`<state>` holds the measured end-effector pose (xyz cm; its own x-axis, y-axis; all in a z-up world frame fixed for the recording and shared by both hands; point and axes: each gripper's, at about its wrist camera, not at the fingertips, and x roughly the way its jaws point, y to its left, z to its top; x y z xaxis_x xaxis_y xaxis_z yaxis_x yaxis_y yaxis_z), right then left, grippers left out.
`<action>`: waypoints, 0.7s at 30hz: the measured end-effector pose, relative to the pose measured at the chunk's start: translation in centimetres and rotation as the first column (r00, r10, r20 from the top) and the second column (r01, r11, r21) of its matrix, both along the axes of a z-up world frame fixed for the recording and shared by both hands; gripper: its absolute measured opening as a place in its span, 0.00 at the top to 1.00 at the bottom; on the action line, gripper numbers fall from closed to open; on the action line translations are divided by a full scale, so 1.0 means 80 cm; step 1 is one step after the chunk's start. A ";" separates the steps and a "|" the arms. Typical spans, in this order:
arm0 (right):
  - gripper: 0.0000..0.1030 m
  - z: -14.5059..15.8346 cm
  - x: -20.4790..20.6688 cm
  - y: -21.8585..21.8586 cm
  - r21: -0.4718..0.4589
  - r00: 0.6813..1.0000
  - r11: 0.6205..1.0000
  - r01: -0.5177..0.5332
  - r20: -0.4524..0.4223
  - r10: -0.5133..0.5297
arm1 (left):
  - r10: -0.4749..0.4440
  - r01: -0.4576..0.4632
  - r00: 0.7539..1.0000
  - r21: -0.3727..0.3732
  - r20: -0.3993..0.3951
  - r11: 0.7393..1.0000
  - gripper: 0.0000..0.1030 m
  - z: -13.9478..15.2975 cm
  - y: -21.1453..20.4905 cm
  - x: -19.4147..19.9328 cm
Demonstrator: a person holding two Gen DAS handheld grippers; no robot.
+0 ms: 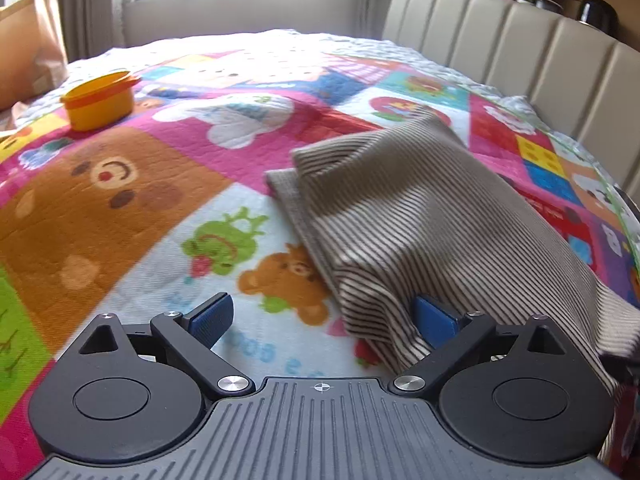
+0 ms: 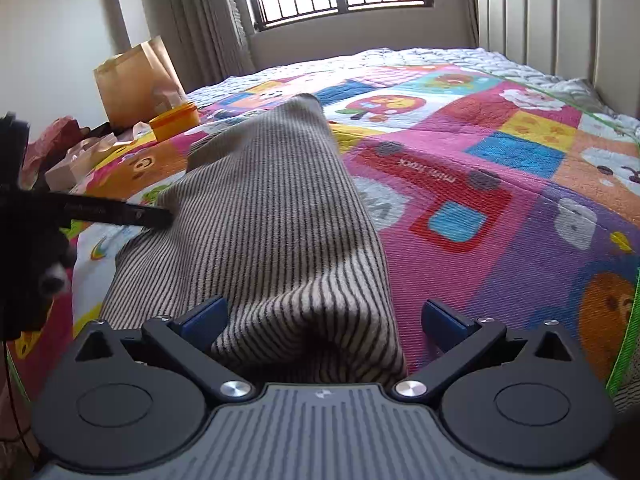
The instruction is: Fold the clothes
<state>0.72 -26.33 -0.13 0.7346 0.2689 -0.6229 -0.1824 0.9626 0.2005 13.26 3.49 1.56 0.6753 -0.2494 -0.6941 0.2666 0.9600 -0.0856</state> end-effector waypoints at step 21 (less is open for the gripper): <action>0.21 0.024 -0.035 -0.044 -0.223 0.987 0.974 -0.048 0.138 0.081 | -0.201 0.174 0.974 -0.227 -0.102 0.958 0.04 -0.003 -0.048 -0.135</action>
